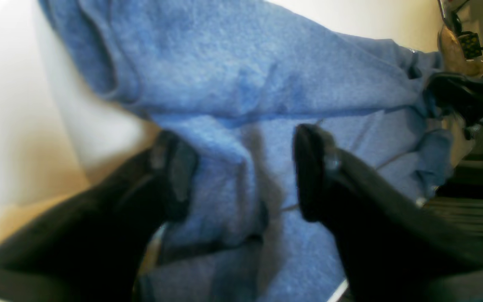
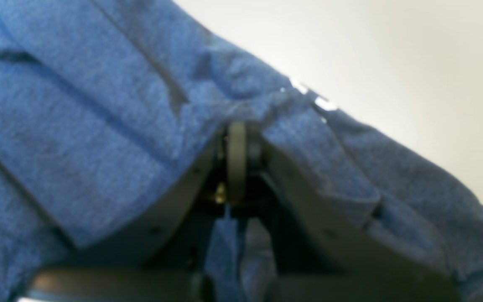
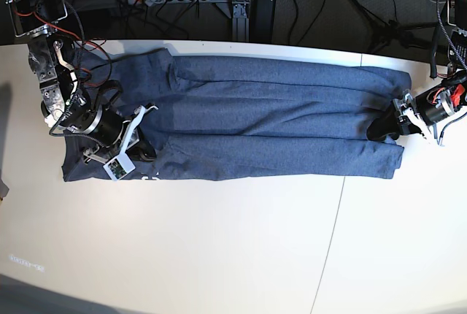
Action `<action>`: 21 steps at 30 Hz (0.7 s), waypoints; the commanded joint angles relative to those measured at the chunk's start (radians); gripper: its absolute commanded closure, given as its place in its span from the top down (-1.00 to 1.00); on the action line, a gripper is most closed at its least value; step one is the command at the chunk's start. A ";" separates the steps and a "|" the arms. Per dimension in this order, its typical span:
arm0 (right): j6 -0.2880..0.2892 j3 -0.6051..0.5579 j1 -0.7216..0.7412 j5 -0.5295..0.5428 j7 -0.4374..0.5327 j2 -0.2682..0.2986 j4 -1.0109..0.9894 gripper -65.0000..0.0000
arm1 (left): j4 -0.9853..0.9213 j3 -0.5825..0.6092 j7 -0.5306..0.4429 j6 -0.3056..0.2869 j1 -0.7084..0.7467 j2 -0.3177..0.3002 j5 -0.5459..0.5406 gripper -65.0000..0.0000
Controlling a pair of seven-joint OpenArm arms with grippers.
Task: Fold the T-shirt properly
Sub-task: 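Grasp the folded hem end with the left gripper, then lift the hem end with the left gripper toward the right gripper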
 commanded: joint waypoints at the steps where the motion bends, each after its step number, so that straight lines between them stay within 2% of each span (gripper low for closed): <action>1: 0.049 0.011 0.014 0.008 0.023 0.014 0.013 -1.00 | -0.002 0.006 0.048 0.005 0.005 -0.010 0.038 -0.30; 3: 0.049 0.011 0.014 0.008 0.023 0.013 0.013 -1.00 | -0.002 0.006 0.026 0.004 0.005 -0.010 0.069 -0.71; 5: 0.049 0.011 0.014 0.008 0.023 0.013 0.013 -1.00 | -0.002 0.006 -0.018 0.005 0.006 -0.010 0.118 -0.95; 6: 0.049 0.011 0.014 0.008 0.023 0.013 0.013 -1.00 | -0.002 0.006 -0.039 0.005 0.006 -0.010 0.139 -1.00; 9: 0.049 0.011 0.014 0.008 0.023 0.013 0.013 -1.00 | -0.002 0.006 -0.075 0.005 0.005 -0.010 0.157 -1.00; 14: 0.049 0.011 0.014 0.008 0.024 0.013 0.013 -1.00 | -0.001 0.006 -0.088 0.004 -0.003 -0.010 0.159 -1.00; 21: 0.049 0.011 0.019 0.009 0.039 0.004 0.018 -1.00 | -0.001 0.006 -0.111 0.004 -0.031 -0.010 0.214 -1.00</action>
